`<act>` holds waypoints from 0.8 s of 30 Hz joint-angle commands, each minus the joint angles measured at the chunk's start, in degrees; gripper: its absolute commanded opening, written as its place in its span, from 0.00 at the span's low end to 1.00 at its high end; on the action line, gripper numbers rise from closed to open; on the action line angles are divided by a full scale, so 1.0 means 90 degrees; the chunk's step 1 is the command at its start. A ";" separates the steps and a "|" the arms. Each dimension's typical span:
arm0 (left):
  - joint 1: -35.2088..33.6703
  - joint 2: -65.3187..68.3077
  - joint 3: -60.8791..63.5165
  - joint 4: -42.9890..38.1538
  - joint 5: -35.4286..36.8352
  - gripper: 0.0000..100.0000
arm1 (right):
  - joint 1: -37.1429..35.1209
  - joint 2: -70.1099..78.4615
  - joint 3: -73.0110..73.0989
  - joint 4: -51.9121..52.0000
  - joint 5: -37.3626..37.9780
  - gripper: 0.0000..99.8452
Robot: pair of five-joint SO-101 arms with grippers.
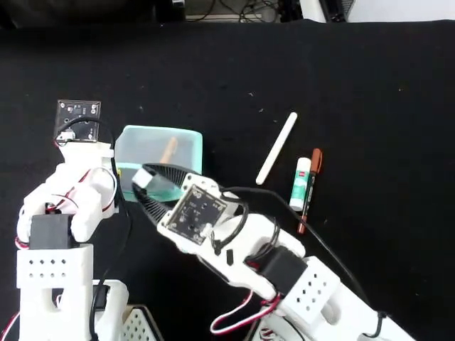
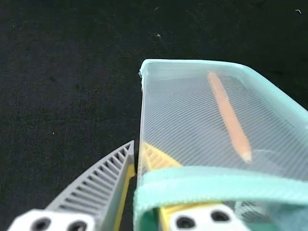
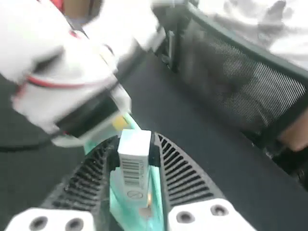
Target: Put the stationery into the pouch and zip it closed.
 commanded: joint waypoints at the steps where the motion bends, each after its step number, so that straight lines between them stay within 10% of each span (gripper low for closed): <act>1: -0.0024 -0.0059 -0.0044 -0.0117 0.0059 0.03 | 0.0391 0.0005 0.0239 -0.0371 0.0059 0.01; 11: -0.0024 -0.0059 -0.0044 -0.0117 0.0059 0.03 | 0.0459 0.0005 0.0611 -0.0371 0.0449 0.02; 18: -0.0024 -0.0039 -0.0044 -0.0117 0.0059 0.03 | 0.0020 -0.0015 -0.0679 0.1700 0.0703 0.25; 24: -0.0024 -0.0029 -0.0044 -0.0117 0.0059 0.03 | -0.0186 -0.0034 -0.2037 0.3087 0.0469 0.24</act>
